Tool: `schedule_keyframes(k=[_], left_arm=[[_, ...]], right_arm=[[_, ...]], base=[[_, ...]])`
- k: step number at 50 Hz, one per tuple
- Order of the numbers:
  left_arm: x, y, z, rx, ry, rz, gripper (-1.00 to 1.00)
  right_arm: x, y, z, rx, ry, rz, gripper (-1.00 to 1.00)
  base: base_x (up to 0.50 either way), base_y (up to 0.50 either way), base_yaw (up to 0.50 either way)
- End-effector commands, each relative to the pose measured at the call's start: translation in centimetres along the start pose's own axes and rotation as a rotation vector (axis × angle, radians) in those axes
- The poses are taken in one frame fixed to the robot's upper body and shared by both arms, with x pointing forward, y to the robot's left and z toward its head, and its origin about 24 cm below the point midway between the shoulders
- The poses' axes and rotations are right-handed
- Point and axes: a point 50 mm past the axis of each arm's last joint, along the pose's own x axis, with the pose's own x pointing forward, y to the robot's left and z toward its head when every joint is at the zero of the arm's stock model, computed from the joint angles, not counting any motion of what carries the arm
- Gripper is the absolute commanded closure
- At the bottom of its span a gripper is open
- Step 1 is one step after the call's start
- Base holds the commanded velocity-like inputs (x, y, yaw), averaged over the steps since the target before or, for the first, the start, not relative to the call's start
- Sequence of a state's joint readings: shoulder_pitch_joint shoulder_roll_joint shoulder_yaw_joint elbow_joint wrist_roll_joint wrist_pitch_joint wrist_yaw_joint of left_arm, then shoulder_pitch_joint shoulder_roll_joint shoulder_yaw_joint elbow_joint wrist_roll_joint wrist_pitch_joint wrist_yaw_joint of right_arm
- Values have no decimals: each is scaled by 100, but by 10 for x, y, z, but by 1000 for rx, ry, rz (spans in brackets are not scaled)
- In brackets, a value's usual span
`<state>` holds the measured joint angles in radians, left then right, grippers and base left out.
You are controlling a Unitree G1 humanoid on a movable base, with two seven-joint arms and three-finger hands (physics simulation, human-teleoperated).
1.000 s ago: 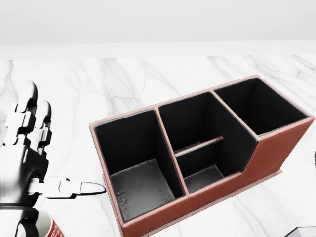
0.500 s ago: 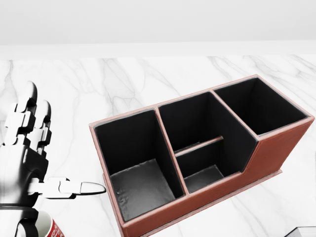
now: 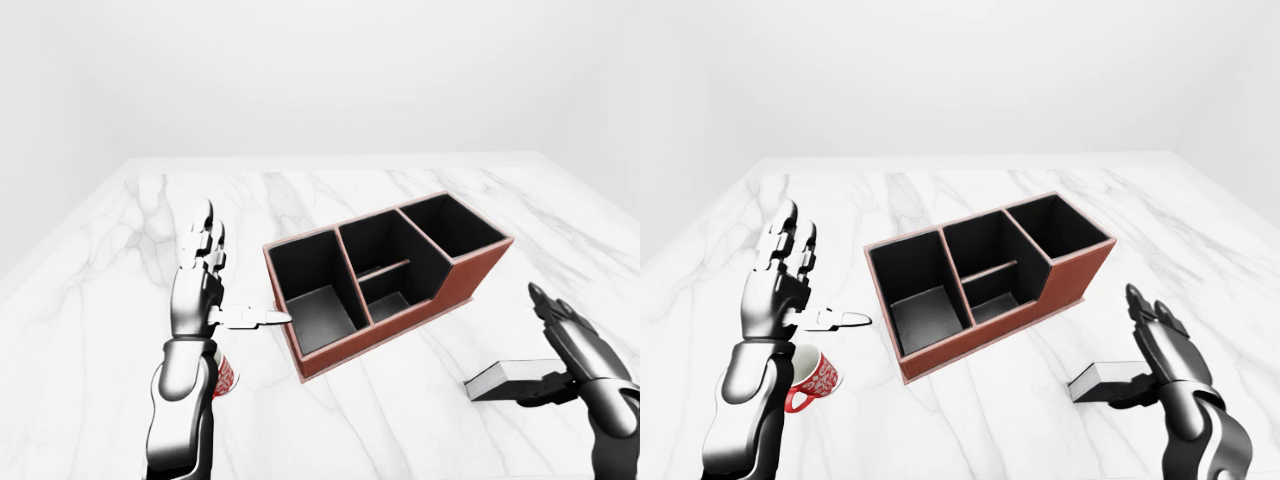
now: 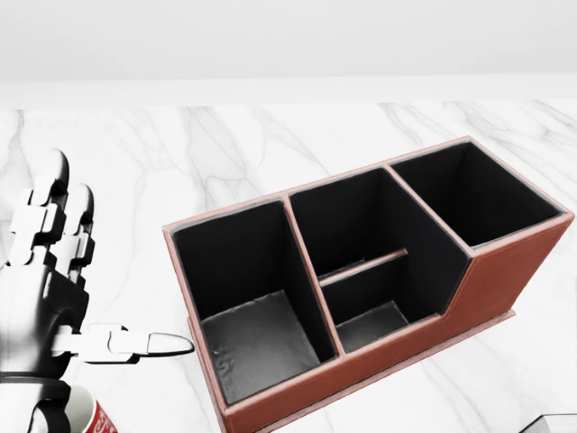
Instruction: Pick up the book and place it in the back compartment of the caddy.
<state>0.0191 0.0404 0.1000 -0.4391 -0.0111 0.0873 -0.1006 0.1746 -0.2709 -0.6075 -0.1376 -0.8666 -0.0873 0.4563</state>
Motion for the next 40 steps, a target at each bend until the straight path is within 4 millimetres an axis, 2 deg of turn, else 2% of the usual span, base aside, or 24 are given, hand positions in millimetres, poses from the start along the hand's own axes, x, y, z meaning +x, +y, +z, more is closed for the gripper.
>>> schedule_keyframes(k=[1,40], left_arm=[[0,0,-1,1,6,-2,-100],[-1,-1,-2,6,9,-3,-100]], right_arm=[[2,2,-3,-5,11,6,-100],[10,15,-9,-16,34,34,-100]], base=[[0,0,0],[0,0,0]])
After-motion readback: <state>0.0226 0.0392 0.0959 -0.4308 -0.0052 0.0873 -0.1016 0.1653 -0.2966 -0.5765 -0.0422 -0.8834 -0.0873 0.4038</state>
